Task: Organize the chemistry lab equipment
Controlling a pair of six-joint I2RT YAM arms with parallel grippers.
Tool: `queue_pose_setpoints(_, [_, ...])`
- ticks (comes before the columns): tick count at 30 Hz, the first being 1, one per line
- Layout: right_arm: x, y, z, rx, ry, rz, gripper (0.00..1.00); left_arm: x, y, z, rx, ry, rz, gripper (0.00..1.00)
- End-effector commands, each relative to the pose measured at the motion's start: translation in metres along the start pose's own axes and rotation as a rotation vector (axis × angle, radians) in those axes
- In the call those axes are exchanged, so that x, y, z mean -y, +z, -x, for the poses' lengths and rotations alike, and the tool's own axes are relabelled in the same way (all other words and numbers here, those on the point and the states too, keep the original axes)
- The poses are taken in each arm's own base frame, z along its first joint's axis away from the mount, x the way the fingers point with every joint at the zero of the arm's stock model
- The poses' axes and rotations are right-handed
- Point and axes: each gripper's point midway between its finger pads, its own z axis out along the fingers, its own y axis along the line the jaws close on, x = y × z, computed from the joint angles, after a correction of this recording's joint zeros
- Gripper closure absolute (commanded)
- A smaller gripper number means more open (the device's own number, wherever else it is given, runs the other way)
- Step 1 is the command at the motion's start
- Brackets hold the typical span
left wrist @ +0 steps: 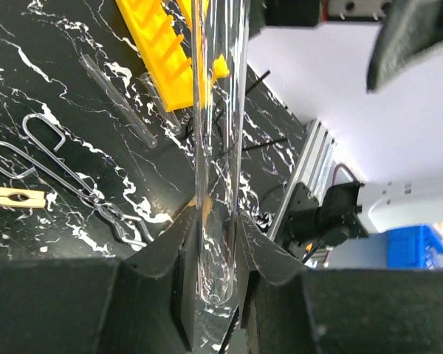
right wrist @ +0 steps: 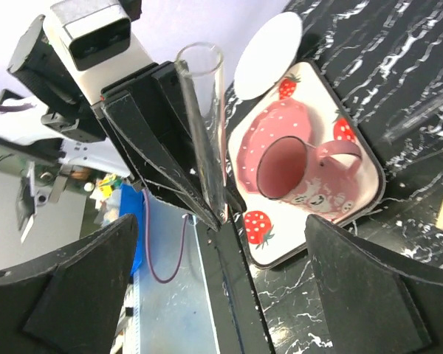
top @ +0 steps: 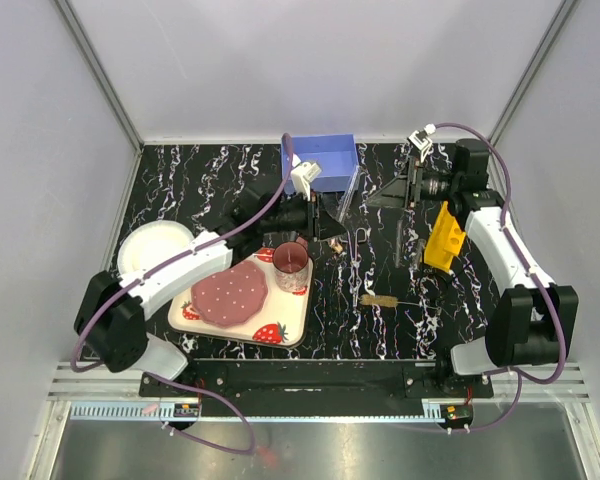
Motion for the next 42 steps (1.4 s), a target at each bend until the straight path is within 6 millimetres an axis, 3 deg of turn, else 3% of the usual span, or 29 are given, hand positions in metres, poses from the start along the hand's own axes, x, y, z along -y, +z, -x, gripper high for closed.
queue_pose_setpoints(1, [-0.035, -0.006, 0.008, -0.055, -0.085, 0.131, 0.00, 0.017, -0.026, -0.008, -0.036, 0.192, -0.062, 0.90])
queue_pose_setpoints(5, [-0.047, -0.001, 0.013, -0.083, -0.074, 0.116, 0.00, 0.023, -0.033, -0.013, -0.047, 0.210, -0.092, 0.90])
queue_pose_setpoints(7, [-0.045, 0.009, 0.008, -0.114, -0.160, 0.074, 0.00, 0.025, -0.034, -0.016, -0.055, 0.209, -0.104, 0.89])
queue_pose_setpoints(10, [-0.043, 0.019, -0.011, -0.220, -0.137, -0.003, 0.00, 0.029, -0.037, -0.017, -0.057, 0.211, -0.118, 0.90])
queue_pose_setpoints(16, [-0.042, 0.029, -0.017, -0.256, -0.128, -0.013, 0.00, 0.034, -0.039, -0.021, -0.069, 0.209, -0.142, 0.90])
queue_pose_setpoints(20, [-0.044, 0.035, -0.021, -0.280, -0.127, -0.009, 0.06, 0.035, -0.038, -0.022, -0.073, 0.206, -0.148, 0.90])
queue_pose_setpoints(25, [-0.045, 0.040, -0.021, -0.295, -0.098, 0.006, 0.22, 0.039, -0.038, -0.023, -0.077, 0.206, -0.160, 0.90])
queue_pose_setpoints(33, [-0.053, 0.045, -0.016, -0.298, -0.023, 0.063, 0.35, 0.039, -0.036, -0.024, -0.082, 0.203, -0.164, 0.90])
queue_pose_setpoints(36, [-0.054, 0.046, -0.013, -0.293, -0.005, 0.066, 0.51, 0.038, -0.035, -0.025, -0.082, 0.204, -0.165, 0.90])
queue_pose_setpoints(42, [-0.051, 0.046, -0.015, -0.293, -0.002, 0.056, 0.67, 0.036, -0.034, -0.026, -0.086, 0.206, -0.162, 0.90])
